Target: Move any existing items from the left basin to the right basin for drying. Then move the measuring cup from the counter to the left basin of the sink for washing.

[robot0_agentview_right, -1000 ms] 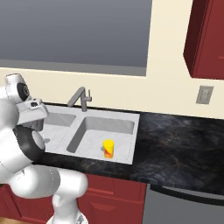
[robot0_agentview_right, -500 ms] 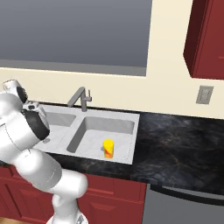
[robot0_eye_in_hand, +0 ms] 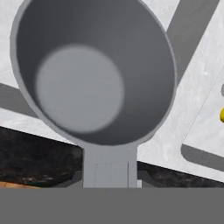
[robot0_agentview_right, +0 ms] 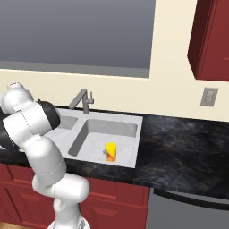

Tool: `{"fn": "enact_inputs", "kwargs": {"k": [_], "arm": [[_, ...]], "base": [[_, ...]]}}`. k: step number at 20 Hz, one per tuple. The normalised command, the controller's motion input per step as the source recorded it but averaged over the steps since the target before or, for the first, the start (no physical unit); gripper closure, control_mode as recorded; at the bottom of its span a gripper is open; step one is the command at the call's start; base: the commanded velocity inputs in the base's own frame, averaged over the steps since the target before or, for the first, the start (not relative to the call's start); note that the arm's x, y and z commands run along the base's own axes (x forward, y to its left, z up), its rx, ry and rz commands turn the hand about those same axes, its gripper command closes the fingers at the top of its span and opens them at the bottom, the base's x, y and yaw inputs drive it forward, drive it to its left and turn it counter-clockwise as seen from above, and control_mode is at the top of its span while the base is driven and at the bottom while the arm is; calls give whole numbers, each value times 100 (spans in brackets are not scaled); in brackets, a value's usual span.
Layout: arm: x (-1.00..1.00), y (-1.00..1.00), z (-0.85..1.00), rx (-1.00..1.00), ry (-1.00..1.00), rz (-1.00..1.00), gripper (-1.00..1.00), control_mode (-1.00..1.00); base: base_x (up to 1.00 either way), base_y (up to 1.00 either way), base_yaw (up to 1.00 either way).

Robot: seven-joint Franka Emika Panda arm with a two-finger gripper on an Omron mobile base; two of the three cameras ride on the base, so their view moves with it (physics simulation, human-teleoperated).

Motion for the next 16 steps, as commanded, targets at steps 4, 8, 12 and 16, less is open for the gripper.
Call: {"fn": "enact_inputs", "kwargs": {"k": [4,8,12,16], "arm": [[37,16,-23,0,6,0,100,-100],[37,16,-25,0,5,0,100,-100],[33,12,-26,0,2,0,100,-100],[31,12,-24,-2,1,0,100,-100]], "base": [[0,0,0],[0,0,0],[0,0,0],[0,0,0]]}}
